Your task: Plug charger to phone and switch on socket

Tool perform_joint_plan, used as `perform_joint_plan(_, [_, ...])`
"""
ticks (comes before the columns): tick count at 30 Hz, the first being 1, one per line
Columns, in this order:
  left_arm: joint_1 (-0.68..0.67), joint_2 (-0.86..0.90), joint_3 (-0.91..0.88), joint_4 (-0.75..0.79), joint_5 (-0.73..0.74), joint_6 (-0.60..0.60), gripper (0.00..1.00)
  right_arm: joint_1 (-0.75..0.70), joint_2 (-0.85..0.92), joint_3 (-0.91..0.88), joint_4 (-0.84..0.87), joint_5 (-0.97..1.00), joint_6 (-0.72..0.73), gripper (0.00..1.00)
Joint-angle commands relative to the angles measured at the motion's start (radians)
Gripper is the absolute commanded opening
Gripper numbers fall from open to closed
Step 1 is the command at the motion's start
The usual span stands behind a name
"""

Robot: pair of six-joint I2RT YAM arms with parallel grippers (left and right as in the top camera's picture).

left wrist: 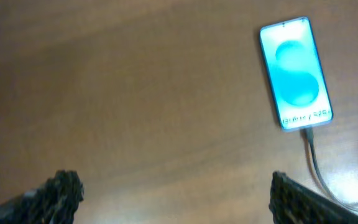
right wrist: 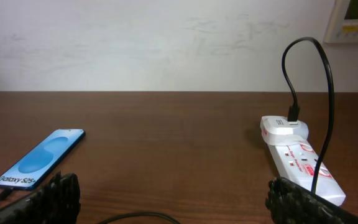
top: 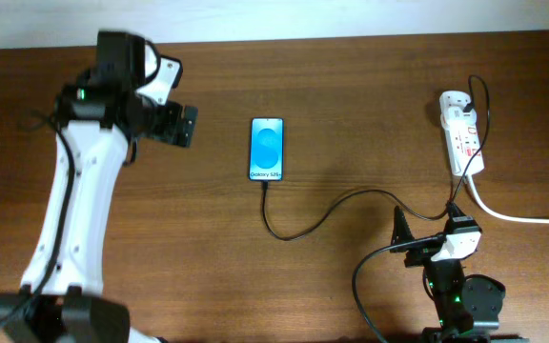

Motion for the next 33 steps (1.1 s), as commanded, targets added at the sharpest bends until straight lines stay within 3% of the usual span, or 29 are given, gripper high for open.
perform_joint_plan(1, [0.0, -0.226, -0.34, 0.202, -0.03, 0.028, 0.99, -0.004, -0.008, -0.005, -0.005, -0.003, -0.004, 0.99])
perform_joint_plan(3, [0.002, -0.344, -0.546, 0.332, -0.046, 0.028, 0.99, -0.004, -0.008, -0.005, -0.005, -0.003, -0.004, 0.98])
perform_joint_plan(7, [0.002, -0.66, -1.13, 0.758, -0.038, 0.027, 0.99, -0.004, -0.008, -0.005, -0.005, -0.003, -0.004, 0.98])
perform_joint_plan(11, [0.002, -0.919, -1.428, 0.995, -0.024, 0.027, 0.99, -0.004, -0.008, -0.005, -0.005, -0.003, -0.004, 0.98])
perform_joint_plan(18, [0.002, -1.368, -1.636, 1.022, -0.024, 0.027, 0.99, -0.004, -0.008, -0.005, -0.005, -0.003, -0.004, 0.98])
perform_joint_plan(33, [0.003, -1.693, -1.711, 1.084, 0.018, 0.027, 0.99, -0.004, -0.008, -0.005, -0.005, -0.003, -0.004, 0.98])
